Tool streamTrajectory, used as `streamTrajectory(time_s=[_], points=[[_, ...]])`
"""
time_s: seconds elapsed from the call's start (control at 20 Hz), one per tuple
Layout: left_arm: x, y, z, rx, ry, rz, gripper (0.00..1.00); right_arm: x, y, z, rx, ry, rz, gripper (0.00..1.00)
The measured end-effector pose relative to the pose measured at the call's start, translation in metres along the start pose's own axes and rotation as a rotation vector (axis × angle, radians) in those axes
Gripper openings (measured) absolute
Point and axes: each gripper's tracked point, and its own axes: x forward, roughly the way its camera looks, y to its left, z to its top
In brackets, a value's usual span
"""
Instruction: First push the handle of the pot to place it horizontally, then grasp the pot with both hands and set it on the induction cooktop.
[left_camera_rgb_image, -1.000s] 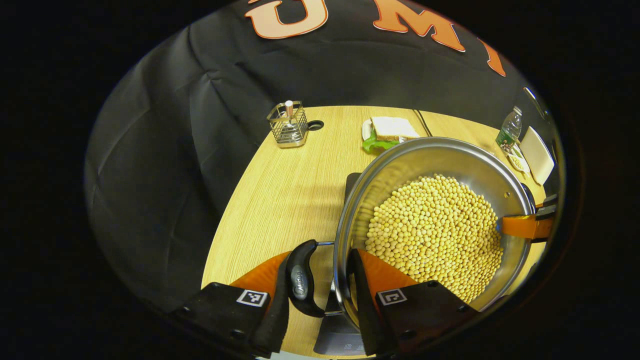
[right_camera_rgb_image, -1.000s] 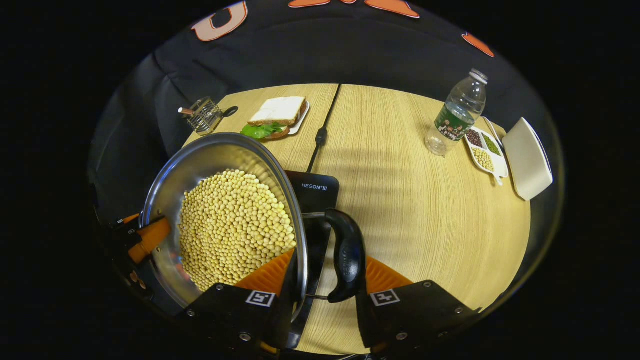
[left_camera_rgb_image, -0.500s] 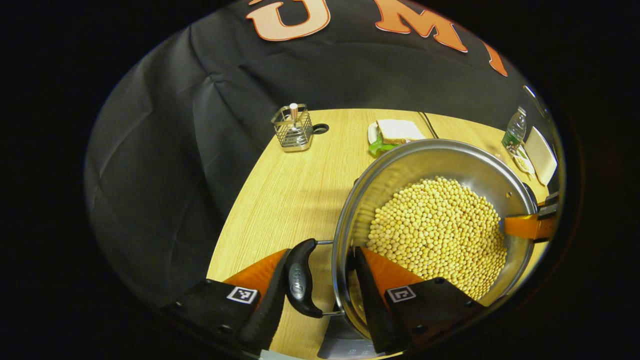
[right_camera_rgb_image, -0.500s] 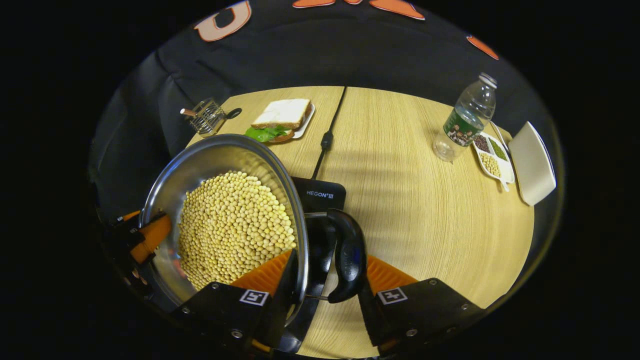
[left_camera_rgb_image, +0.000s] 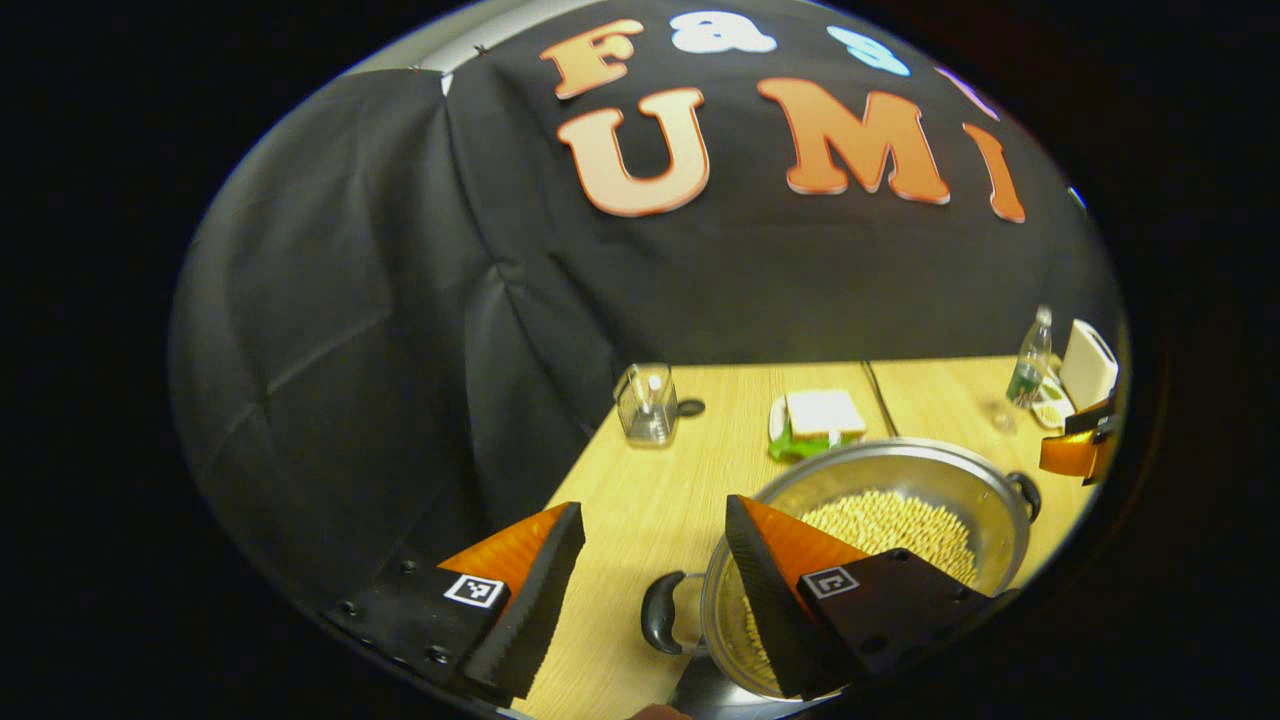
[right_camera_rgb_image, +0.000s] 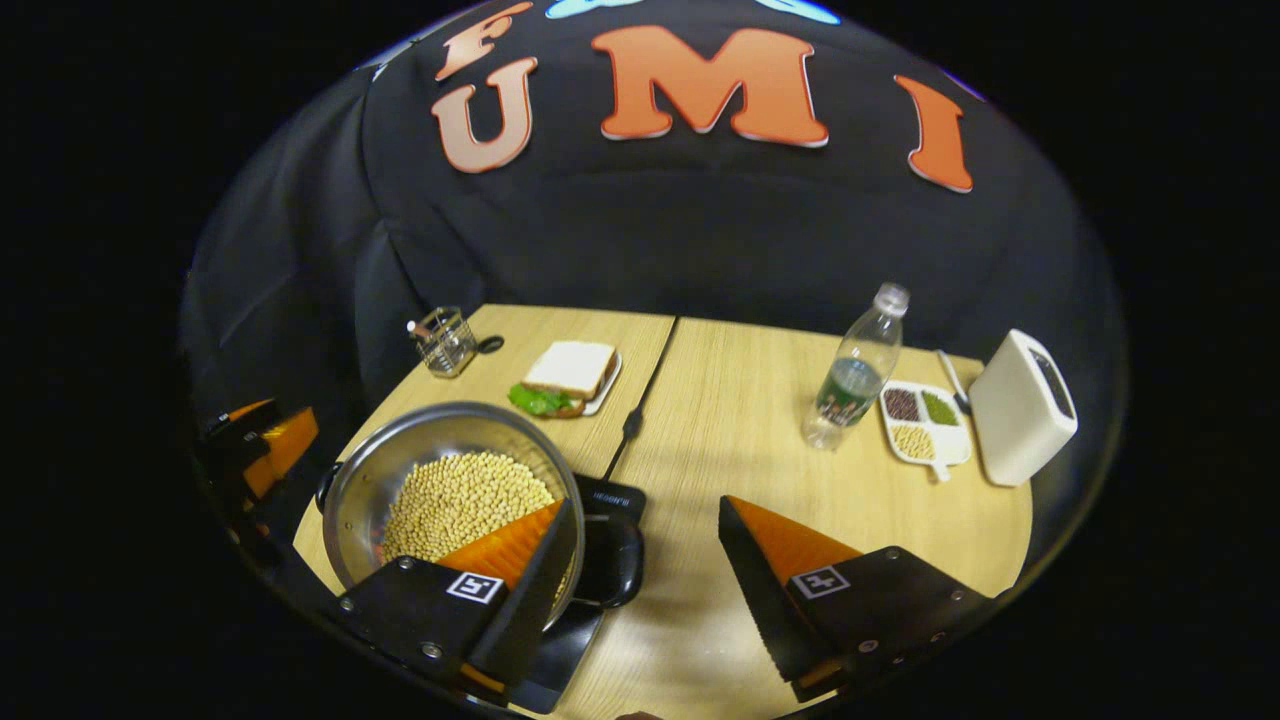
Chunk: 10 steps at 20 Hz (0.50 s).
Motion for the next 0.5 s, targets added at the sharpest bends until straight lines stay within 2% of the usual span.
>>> streamTrajectory(time_s=[0.15,0.2,0.25,0.35,0.5], points=[[-0.041,0.006,0.065,-0.086,-0.219,0.020,0.93,-0.054,-0.038,0.058,-0.030,-0.207,-0.044,0.94],[-0.057,0.011,0.088,-0.116,-0.293,0.026,1.00,-0.081,-0.053,0.083,-0.040,-0.278,-0.062,0.94],[-0.076,0.015,0.109,-0.142,-0.363,0.027,0.94,-0.107,-0.063,0.103,-0.049,-0.345,-0.081,0.94],[-0.116,0.027,0.150,-0.177,-0.489,0.032,1.00,-0.162,-0.088,0.143,-0.051,-0.474,-0.097,0.94],[-0.172,0.036,0.197,-0.218,-0.652,0.026,1.00,-0.229,-0.105,0.180,-0.074,-0.641,-0.122,0.94]])
